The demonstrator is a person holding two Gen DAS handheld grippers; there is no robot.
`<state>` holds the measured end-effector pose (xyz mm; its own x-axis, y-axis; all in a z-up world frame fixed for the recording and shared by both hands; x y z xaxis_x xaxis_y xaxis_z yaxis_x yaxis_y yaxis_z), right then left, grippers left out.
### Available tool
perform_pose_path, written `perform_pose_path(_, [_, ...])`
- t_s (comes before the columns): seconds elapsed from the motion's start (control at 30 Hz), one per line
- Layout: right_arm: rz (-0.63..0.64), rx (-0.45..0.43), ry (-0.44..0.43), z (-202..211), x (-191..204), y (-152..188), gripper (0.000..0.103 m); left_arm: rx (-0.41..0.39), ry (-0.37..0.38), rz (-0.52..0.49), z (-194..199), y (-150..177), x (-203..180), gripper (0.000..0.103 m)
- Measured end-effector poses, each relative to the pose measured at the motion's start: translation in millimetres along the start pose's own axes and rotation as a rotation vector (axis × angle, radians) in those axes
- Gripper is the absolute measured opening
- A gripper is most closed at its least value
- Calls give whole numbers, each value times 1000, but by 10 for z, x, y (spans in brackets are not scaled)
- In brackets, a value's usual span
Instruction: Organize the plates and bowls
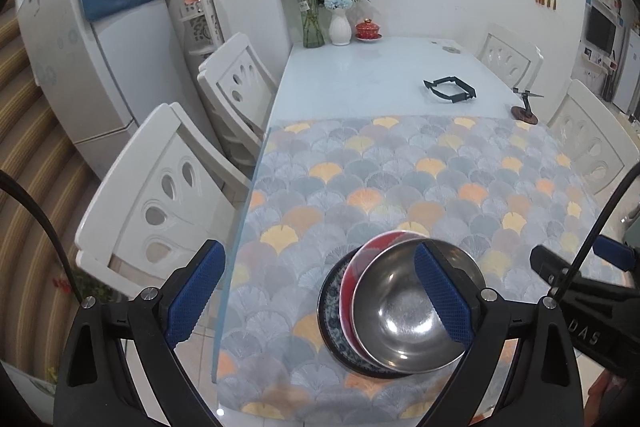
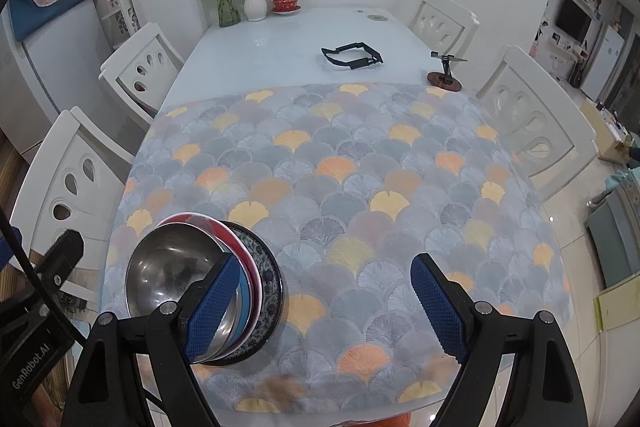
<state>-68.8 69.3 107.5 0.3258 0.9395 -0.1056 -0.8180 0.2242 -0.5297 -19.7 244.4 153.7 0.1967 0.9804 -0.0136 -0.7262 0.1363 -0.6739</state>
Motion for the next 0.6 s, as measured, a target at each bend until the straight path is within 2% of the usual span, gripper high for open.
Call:
perform_pose_path(0.23, [-8, 3, 13, -20, -11, 6, 86, -4, -25, -16, -27, -25, -27, 95])
perform_pose_path(0.5, [-31, 18, 27, -43, -131, 56, 86, 9, 13, -2, -83, -33, -87, 95])
perform_pose_path(0.6, [-41, 13, 28, -40, -182, 48, 86, -21, -18, 12, -60, -32, -75, 95])
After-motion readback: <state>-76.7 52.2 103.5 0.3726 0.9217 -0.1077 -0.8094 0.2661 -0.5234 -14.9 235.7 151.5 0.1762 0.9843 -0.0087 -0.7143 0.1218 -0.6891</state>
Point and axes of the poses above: each gripper's, at about its wrist camera, not at the fingertips, and z roughly against the way its jaws point, x to its left, y to its underside, the point moved 5 cm from there along -z, roughly the way its jaws point, and after that the axes turned 9 degrees about y, right-handed, at the moved point
